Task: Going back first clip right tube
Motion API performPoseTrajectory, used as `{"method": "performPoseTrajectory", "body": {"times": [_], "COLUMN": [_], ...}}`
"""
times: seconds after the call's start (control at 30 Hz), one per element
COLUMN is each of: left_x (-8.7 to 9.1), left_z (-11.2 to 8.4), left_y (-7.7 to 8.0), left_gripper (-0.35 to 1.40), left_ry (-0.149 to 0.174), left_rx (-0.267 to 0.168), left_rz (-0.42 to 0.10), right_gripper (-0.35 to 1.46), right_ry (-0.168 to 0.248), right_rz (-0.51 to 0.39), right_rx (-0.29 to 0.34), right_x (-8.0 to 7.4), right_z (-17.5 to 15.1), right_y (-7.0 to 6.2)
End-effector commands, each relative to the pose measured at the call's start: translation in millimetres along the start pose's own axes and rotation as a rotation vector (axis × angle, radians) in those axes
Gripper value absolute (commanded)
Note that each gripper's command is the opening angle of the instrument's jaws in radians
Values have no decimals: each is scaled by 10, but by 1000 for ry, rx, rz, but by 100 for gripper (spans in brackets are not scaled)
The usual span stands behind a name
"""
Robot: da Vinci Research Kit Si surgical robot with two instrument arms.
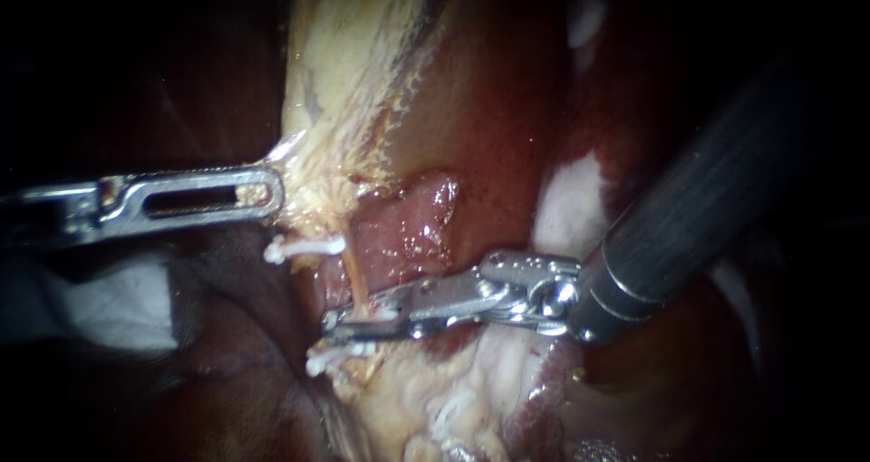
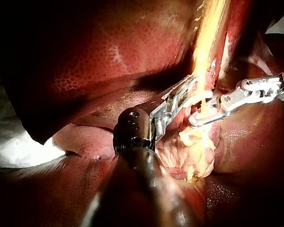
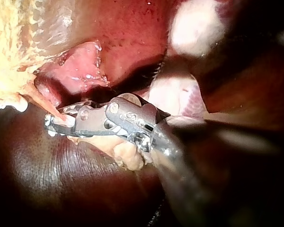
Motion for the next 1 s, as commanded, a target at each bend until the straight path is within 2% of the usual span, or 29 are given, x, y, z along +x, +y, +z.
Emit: {"method": "performPoseTrajectory", "body": {"times": [0.03,0.07,0.1,0.13,0.2,0.3,0.5,0.7,0.87,1.0], "left_x": [0,0,0,0,0,0,1,2,2,2], "left_z": [0,0,0,0,0,-1,-2,-2,-3,-3], "left_y": [0,0,0,0,-1,-1,-3,-5,-5,-5], "left_gripper": [-35,-35,-35,-35,-35,-35,-35,-35,-35,-35], "left_ry": [0,0,0,0,0,0,-1,-1,-1,-1], "left_rx": [0,0,0,0,0,0,-1,-1,-1,-1], "left_rz": [0,0,0,0,0,0,0,-1,-1,0], "right_gripper": [-35,-35,-24,-4,34,49,59,60,60,60], "right_ry": [-1,-1,-1,0,1,14,26,29,28,27], "right_rz": [-1,-1,-1,5,-76,-152,-264,-284,-295,-319], "right_rx": [0,1,0,1,-14,-40,-112,-127,-123,-118], "right_x": [0,0,0,1,2,4,4,3,3,3], "right_z": [0,0,1,1,3,5,1,-25,-56,-93], "right_y": [-1,-1,-1,-1,1,3,10,13,1,-17]}}
